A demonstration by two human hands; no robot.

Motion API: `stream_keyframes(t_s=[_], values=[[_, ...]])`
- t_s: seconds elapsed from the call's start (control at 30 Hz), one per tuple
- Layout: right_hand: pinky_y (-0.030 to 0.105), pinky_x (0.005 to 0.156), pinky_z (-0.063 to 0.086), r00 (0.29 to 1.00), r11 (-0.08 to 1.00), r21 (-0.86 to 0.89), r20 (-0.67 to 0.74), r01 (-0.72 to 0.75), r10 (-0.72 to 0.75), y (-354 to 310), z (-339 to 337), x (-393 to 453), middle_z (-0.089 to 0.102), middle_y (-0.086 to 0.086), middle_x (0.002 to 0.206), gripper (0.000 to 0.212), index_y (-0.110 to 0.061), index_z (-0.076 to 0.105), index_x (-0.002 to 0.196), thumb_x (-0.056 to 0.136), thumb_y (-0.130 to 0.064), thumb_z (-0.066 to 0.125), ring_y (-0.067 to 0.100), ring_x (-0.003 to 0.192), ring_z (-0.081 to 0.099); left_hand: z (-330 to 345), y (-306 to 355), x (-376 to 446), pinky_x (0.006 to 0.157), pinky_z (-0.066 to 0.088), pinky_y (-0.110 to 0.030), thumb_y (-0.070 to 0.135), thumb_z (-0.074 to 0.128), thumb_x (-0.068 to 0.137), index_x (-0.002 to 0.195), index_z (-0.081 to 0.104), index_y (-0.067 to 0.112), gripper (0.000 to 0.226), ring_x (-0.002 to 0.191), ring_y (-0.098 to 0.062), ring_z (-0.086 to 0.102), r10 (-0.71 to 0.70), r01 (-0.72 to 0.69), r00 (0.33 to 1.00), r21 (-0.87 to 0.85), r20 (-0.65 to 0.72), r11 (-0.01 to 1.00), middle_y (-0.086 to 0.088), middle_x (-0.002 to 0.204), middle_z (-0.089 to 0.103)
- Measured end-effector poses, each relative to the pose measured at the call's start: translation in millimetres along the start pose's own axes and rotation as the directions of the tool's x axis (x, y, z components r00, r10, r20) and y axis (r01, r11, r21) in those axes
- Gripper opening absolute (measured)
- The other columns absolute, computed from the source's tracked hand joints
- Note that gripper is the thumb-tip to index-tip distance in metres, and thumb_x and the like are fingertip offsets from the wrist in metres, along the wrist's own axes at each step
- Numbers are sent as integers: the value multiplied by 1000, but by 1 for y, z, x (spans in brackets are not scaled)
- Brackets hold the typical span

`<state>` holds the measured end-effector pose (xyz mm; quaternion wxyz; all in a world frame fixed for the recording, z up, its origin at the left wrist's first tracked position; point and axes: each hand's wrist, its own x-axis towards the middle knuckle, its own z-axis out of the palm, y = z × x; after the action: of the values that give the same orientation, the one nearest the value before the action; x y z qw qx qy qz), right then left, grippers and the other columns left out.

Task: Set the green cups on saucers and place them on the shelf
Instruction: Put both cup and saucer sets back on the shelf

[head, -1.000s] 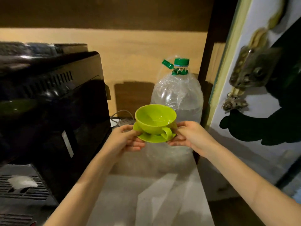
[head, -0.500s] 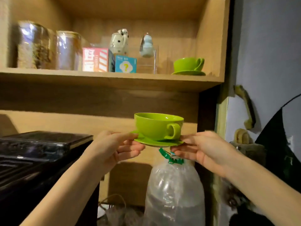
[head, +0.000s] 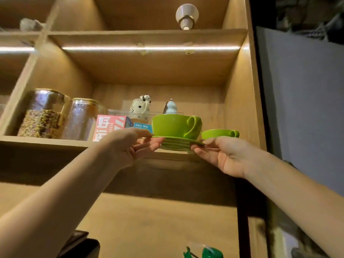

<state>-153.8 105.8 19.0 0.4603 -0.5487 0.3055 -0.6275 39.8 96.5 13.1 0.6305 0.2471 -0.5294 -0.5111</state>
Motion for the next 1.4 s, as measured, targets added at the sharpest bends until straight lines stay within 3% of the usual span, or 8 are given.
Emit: stream_keyframes(t_s=[0.23, 0.53, 0.7, 0.93, 1.13, 1.27, 1.33, 1.4], values=[[20, 32, 48, 999, 999, -31, 40, -24, 25, -4, 0, 47, 64, 16, 43, 6, 2, 52, 88, 86, 3, 47, 18, 38, 64, 8, 1, 54, 29, 47, -22, -3, 43, 90, 72, 48, -6, 19, 29, -17, 59, 35, -34, 999, 33, -36, 999, -15, 33, 59], [21, 32, 49, 997, 999, -33, -64, 35, -37, 15, -3, 97, 62, 19, 41, 30, 13, 43, 118, 88, 12, 40, 17, 32, 62, 7, -22, 100, 32, 49, -22, 0, 48, 88, 69, 49, -6, 20, 29, -16, 59, -11, 14, 996, 26, -83, 1000, -15, 35, 60], [17, 28, 44, 994, 993, -114, -98, 30, -41, 18, -6, 107, 64, 20, 57, 28, 12, 47, 116, 88, 9, 45, 15, 31, 61, 8, -27, 106, 30, 49, -23, 0, 50, 87, 72, 47, -2, 15, 31, -17, 60, -10, 14, 993, 40, -120, 999, -16, 35, 60], [14, 21, 35, 992, 949, -296, -92, -105, 81, 15, -7, 112, 51, 6, 24, 30, 2, 50, 77, 97, -14, 34, 7, 19, 46, 13, -33, 116, 29, 49, -24, 0, 50, 87, 74, 42, 3, 15, 31, -18, 60, -3, 12, 988, 53, -154, 999, -20, 50, 63], [15, 24, 39, 991, 967, -219, -39, -130, 124, 17, -1, 113, 61, 18, 64, 35, 5, 43, 118, 97, -17, 26, 12, 24, 53, 24, -38, 116, 29, 48, -24, 1, 48, 89, 70, 40, 2, 21, 26, -16, 56, 49, -29, 979, 102, -196, 994, -14, 27, 54], [19, 30, 47, 997, 943, -326, 9, -66, 73, 23, -5, 97, 63, 21, 67, 28, 6, 46, 101, 97, -11, 25, 17, 32, 61, 22, -43, 108, 34, 51, -26, 10, 40, 94, 81, 43, -4, 20, 30, -17, 59, 145, -120, 973, 146, -179, 982, -15, 39, 61], [25, 39, 54, 995, 849, -518, 47, 102, -91, 36, -13, 83, 65, 17, 62, 27, 3, 50, 95, 97, -10, 27, 19, 41, 65, 12, -53, 108, 47, 57, -32, 16, 34, 96, 104, 46, -5, 26, 43, -21, 66, 386, -288, 903, 397, -191, 872, -21, 64, 66], [29, 61, 60, 849, 453, -782, 174, 428, -500, 56, -25, 69, 68, 11, 85, 29, -9, 51, 118, 94, -9, 34, 17, 70, 69, -3, -64, 108, 66, 58, -39, 15, 38, 93, 116, 52, 2, 30, 71, -28, 68, 714, -409, 696, 775, -76, 481, -24, 91, 68]])
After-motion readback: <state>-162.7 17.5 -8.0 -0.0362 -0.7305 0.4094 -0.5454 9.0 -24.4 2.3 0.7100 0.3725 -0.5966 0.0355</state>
